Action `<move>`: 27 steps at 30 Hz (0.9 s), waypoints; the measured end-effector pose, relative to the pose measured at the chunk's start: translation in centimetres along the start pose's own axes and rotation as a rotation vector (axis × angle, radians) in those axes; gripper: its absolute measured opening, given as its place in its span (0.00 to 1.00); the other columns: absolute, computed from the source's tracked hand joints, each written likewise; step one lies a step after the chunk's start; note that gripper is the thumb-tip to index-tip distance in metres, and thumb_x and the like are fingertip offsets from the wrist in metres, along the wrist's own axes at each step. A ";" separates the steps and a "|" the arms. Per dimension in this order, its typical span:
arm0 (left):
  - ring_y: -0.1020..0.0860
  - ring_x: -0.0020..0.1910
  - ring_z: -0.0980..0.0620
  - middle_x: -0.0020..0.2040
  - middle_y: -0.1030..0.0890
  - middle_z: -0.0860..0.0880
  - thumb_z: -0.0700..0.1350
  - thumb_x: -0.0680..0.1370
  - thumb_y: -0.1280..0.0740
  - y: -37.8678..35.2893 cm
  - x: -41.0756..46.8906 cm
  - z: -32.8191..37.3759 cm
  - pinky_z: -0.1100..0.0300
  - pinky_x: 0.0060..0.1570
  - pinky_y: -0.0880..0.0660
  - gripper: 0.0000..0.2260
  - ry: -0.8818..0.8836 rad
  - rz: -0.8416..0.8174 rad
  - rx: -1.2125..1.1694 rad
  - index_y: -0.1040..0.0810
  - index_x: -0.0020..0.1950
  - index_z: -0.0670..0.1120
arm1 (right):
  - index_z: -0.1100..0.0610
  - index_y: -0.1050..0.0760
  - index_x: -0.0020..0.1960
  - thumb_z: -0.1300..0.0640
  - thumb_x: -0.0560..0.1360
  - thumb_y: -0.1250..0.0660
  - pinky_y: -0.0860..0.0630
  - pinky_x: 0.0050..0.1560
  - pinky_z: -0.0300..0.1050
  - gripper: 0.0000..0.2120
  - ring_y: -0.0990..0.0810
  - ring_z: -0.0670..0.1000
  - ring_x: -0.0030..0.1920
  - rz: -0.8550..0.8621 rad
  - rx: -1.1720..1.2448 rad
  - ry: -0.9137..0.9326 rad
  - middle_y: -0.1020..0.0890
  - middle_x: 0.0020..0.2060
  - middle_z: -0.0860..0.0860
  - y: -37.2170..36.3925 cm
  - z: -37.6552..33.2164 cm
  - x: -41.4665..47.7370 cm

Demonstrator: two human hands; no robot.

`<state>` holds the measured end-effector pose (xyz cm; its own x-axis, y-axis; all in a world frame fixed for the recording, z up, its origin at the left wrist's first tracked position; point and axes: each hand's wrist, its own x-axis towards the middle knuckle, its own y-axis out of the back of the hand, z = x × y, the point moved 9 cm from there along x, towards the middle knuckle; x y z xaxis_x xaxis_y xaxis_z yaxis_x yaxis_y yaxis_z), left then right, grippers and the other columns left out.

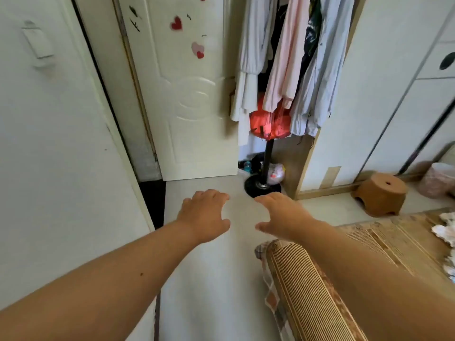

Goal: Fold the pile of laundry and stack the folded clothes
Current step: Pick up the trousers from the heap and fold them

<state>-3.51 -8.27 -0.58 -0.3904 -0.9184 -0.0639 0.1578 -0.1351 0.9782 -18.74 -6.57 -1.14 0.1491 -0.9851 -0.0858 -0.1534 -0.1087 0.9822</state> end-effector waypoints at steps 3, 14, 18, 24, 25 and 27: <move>0.39 0.72 0.45 0.75 0.38 0.51 0.56 0.76 0.37 0.4 5.5 -1.4 0.47 0.70 0.39 0.29 -0.011 -0.001 -0.030 0.40 0.76 0.54 | 0.45 0.41 0.74 0.41 0.72 0.32 0.31 0.67 0.57 0.35 0.30 0.53 0.68 0.033 0.053 -0.069 0.33 0.72 0.49 0.4 1.6 4.1; 0.37 0.71 0.46 0.74 0.36 0.51 0.54 0.74 0.35 0.1 30.6 1.0 0.48 0.68 0.36 0.29 -0.080 -0.008 -0.029 0.38 0.75 0.55 | 0.46 0.40 0.75 0.42 0.73 0.31 0.34 0.69 0.57 0.34 0.31 0.54 0.68 -0.013 0.064 -0.166 0.33 0.71 0.50 2.6 15.1 23.2; 0.36 0.71 0.45 0.74 0.36 0.50 0.54 0.75 0.35 0.4 38.8 3.6 0.48 0.68 0.36 0.29 -0.128 -0.038 -0.018 0.39 0.75 0.55 | 0.45 0.38 0.73 0.41 0.73 0.32 0.32 0.67 0.58 0.32 0.30 0.53 0.67 -0.017 0.064 -0.187 0.31 0.70 0.49 4.5 20.9 29.4; 0.35 0.69 0.45 0.72 0.34 0.50 0.53 0.74 0.35 0.1 49.6 6.2 0.49 0.65 0.35 0.28 -0.199 -0.065 0.004 0.37 0.73 0.55 | 0.45 0.39 0.73 0.42 0.72 0.32 0.30 0.64 0.57 0.32 0.30 0.53 0.67 -0.058 0.079 -0.265 0.31 0.69 0.49 5.5 29.2 36.4; 0.34 0.68 0.45 0.71 0.34 0.51 0.53 0.74 0.35 0.0 51.5 6.8 0.49 0.64 0.34 0.27 -0.216 -0.064 0.000 0.36 0.73 0.55 | 0.45 0.39 0.73 0.42 0.72 0.32 0.30 0.65 0.57 0.33 0.30 0.54 0.67 -0.059 0.099 -0.291 0.32 0.69 0.49 5.5 30.8 37.3; 0.34 0.68 0.46 0.71 0.33 0.51 0.54 0.74 0.34 -0.4 55.3 7.8 0.49 0.64 0.34 0.27 -0.251 -0.084 0.002 0.36 0.72 0.55 | 0.45 0.38 0.73 0.42 0.72 0.32 0.32 0.67 0.57 0.32 0.31 0.54 0.68 -0.055 0.126 -0.350 0.33 0.70 0.50 5.6 33.8 39.0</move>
<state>-32.26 -56.11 -2.98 -0.6147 -0.7831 -0.0940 0.1139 -0.2060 0.9719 -46.80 -50.05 -4.65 -0.1788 -0.9610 -0.2112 -0.2769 -0.1568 0.9480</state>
